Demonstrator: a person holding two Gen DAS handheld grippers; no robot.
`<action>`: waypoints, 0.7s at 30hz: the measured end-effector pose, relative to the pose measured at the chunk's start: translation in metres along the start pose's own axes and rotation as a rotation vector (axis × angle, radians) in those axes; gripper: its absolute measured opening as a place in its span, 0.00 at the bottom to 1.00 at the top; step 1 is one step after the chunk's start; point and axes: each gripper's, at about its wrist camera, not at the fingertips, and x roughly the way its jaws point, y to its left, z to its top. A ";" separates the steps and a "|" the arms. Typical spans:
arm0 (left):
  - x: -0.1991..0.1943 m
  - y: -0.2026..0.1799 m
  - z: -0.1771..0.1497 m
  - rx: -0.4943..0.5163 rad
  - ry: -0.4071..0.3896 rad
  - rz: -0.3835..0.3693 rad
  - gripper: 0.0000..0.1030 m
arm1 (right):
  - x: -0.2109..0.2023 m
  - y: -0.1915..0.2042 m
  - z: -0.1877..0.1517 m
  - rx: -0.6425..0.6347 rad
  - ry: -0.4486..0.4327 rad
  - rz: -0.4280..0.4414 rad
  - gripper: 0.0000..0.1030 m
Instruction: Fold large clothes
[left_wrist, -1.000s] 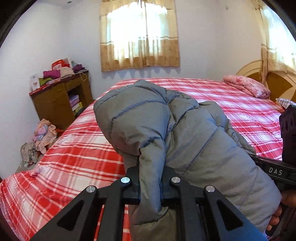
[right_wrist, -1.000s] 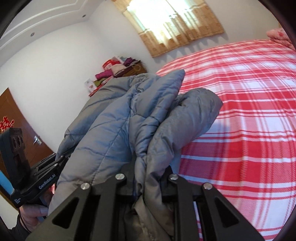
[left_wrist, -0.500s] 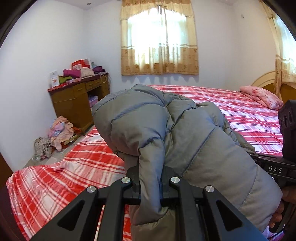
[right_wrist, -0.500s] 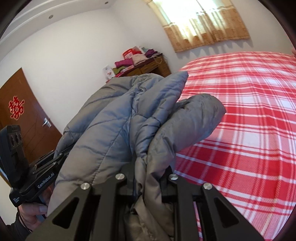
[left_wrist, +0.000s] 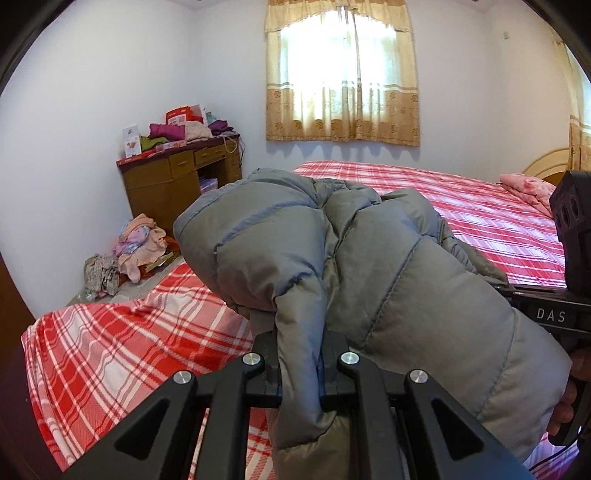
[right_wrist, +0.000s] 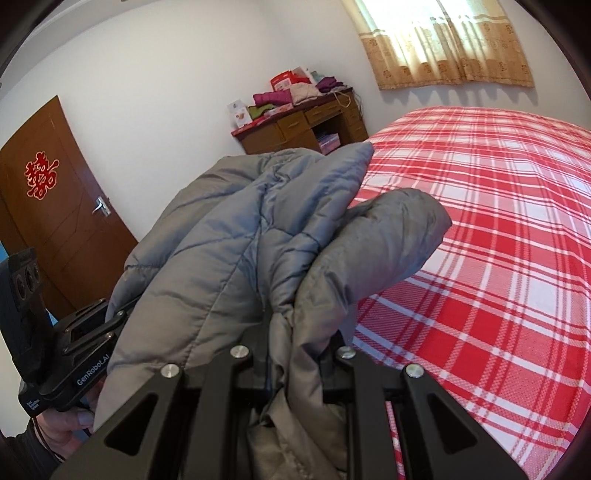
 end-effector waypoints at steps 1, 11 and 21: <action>0.001 0.001 -0.002 -0.002 0.002 0.003 0.11 | 0.002 0.001 0.001 -0.003 0.002 0.001 0.18; 0.020 0.019 -0.033 0.001 0.056 0.056 0.19 | 0.025 -0.007 -0.013 0.011 0.075 -0.026 0.18; 0.038 0.026 -0.053 -0.006 0.089 0.095 0.57 | 0.034 -0.023 -0.031 0.064 0.121 -0.042 0.20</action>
